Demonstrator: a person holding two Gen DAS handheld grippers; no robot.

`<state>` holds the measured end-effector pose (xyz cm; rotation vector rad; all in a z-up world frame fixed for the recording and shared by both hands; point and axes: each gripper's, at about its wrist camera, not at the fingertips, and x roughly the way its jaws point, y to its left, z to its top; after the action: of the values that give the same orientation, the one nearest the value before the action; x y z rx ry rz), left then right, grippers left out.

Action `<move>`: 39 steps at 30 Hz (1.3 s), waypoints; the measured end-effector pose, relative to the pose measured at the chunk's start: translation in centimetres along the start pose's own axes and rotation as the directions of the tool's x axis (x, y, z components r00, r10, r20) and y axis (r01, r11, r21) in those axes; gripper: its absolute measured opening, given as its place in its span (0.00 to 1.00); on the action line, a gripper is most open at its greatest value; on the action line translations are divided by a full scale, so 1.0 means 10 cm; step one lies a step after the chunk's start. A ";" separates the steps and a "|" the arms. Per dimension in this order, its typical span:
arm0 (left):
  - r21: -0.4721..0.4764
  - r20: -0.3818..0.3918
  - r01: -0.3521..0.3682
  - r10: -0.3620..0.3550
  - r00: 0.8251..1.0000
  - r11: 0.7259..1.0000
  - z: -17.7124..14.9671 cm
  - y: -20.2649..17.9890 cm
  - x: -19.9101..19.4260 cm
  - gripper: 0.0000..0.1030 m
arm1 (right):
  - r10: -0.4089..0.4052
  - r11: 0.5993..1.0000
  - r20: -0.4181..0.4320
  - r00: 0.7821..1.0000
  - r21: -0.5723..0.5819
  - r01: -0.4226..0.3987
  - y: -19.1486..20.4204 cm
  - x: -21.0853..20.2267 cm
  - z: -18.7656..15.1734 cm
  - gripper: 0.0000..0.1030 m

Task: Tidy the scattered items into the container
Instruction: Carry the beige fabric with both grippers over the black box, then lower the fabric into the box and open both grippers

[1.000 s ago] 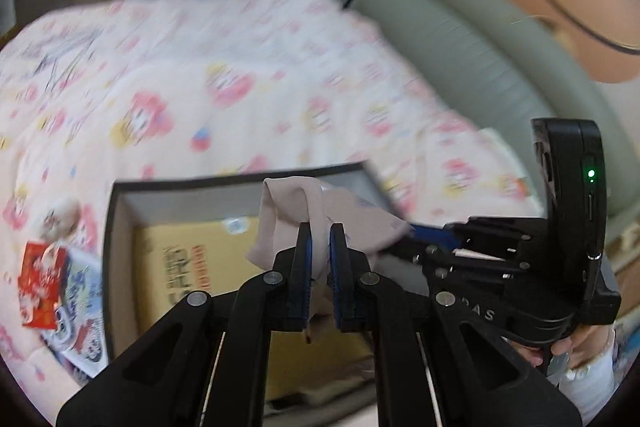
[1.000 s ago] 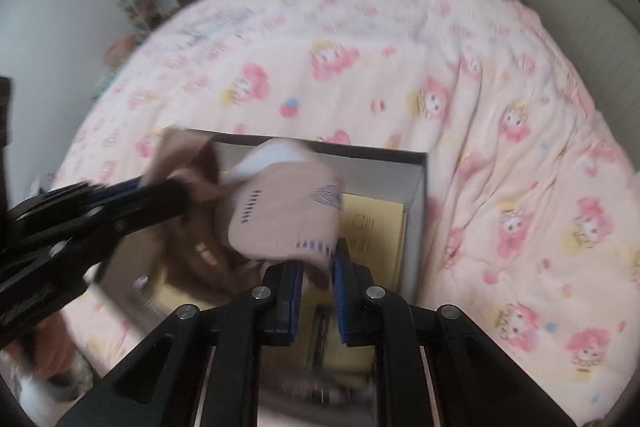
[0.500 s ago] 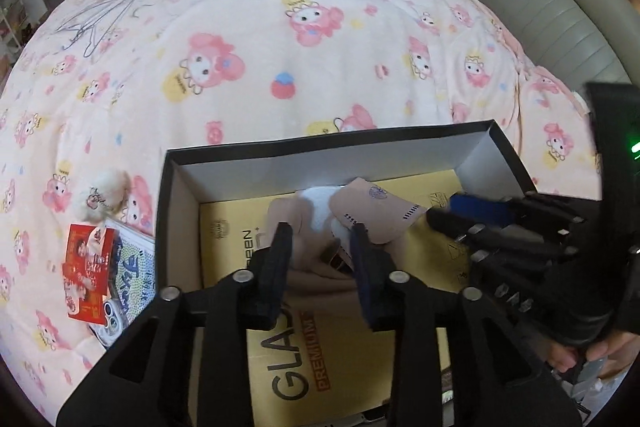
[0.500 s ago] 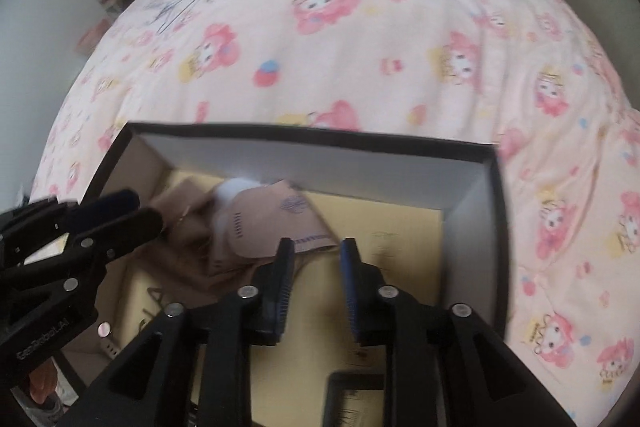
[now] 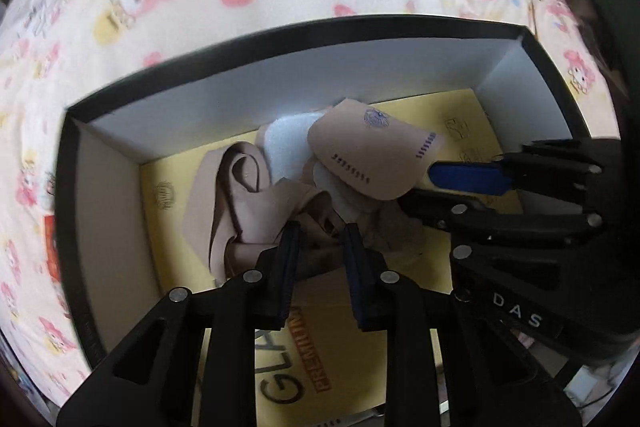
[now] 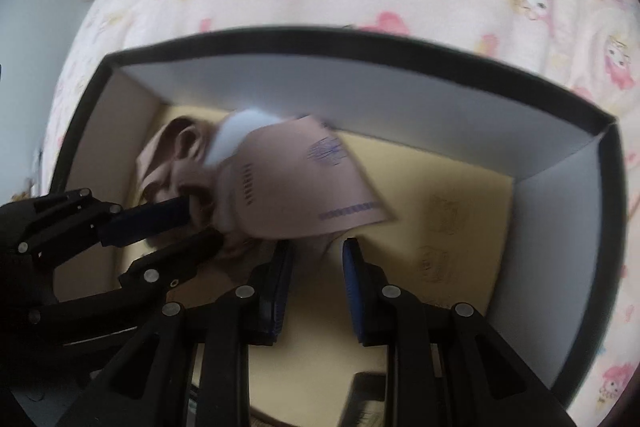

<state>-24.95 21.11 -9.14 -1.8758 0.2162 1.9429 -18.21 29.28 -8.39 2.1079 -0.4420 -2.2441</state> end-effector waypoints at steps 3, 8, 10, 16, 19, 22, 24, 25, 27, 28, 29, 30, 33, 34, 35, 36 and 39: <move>-0.068 0.013 0.118 -0.117 0.993 0.991 0.05 0.12 -0.02 0.21 | -0.066 0.997 0.044 0.997 0.035 0.065 -0.08 -0.07 -0.02 0.22; -0.118 0.097 0.161 -0.150 0.984 0.980 -0.03 0.34 -0.26 0.22 | 0.016 1.000 0.124 0.992 0.015 -0.018 -0.20 -0.15 0.05 0.22; -0.147 0.099 0.149 -0.135 0.986 0.978 -0.05 0.41 -0.25 0.22 | 0.104 0.994 0.123 0.987 0.033 -0.109 -0.25 -0.10 0.05 0.22; -0.159 0.076 0.163 -0.153 0.985 0.974 -0.20 0.39 -0.08 0.22 | 0.166 0.982 0.105 0.981 0.070 -0.174 -0.38 0.22 0.04 0.22; -0.149 0.091 0.186 -0.174 0.981 0.971 -0.22 0.37 -0.10 0.23 | 0.187 0.977 0.136 0.973 0.079 -0.199 -0.47 0.22 0.00 0.22; -0.129 0.093 0.186 -0.175 0.980 0.974 -0.25 0.30 -0.12 0.28 | 0.208 0.970 0.158 0.965 0.093 -0.224 -0.54 0.19 -0.06 0.22; -0.123 0.099 0.200 -0.188 0.977 0.972 -0.27 0.27 -0.13 0.31 | 0.209 0.970 0.165 0.964 0.091 -0.226 -0.58 0.20 -0.07 0.22; -0.123 0.104 0.219 -0.207 0.973 0.968 -0.27 0.28 -0.14 0.32 | 0.212 0.969 0.169 0.963 0.088 -0.229 -0.60 0.20 -0.05 0.22; -0.138 0.107 0.233 -0.220 0.970 0.963 -0.28 0.31 -0.11 0.32 | 0.204 0.972 0.164 0.965 0.080 -0.219 -0.60 0.22 -0.03 0.22; -0.151 0.116 0.236 -0.220 0.969 0.960 -0.26 0.33 -0.13 0.32 | 0.190 0.976 0.157 0.969 0.074 -0.203 -0.58 0.23 0.00 0.22; -0.165 0.129 0.224 -0.204 0.970 0.960 -0.26 0.34 -0.17 0.32 | 0.171 0.980 0.153 0.973 0.072 -0.184 -0.53 0.22 0.00 0.22; -0.177 0.148 0.197 -0.172 0.974 0.964 -0.26 0.35 -0.23 0.32 | 0.148 0.984 0.156 0.977 0.074 -0.161 -0.50 0.16 -0.01 0.22; -0.202 0.194 0.065 -0.025 0.981 0.977 -0.28 0.33 -0.34 0.32 | 0.151 0.984 0.254 0.955 0.052 -0.170 -0.55 -0.08 0.03 0.22; -0.207 0.185 0.036 0.003 0.983 0.978 -0.28 0.32 -0.32 0.32 | 0.165 0.983 0.272 0.948 0.036 -0.182 -0.55 -0.14 0.05 0.22; -0.223 0.164 0.020 0.018 0.986 0.975 -0.25 0.31 -0.28 0.32 | 0.170 0.983 0.279 0.945 0.020 -0.183 -0.54 -0.18 0.08 0.22; -0.242 0.148 0.030 0.007 0.989 0.970 -0.22 0.32 -0.24 0.32 | 0.171 0.985 0.269 0.948 -0.008 -0.175 -0.51 -0.18 0.12 0.22; -0.222 0.093 0.108 -0.090 0.992 0.969 -0.11 0.25 -0.08 0.27 | 0.210 0.974 0.109 0.972 -0.113 -0.198 -0.27 0.05 0.23 0.23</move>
<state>-24.96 18.32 -8.89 -1.9001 -0.1279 2.0423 -20.10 32.18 -9.40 1.7959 -0.5124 -2.2322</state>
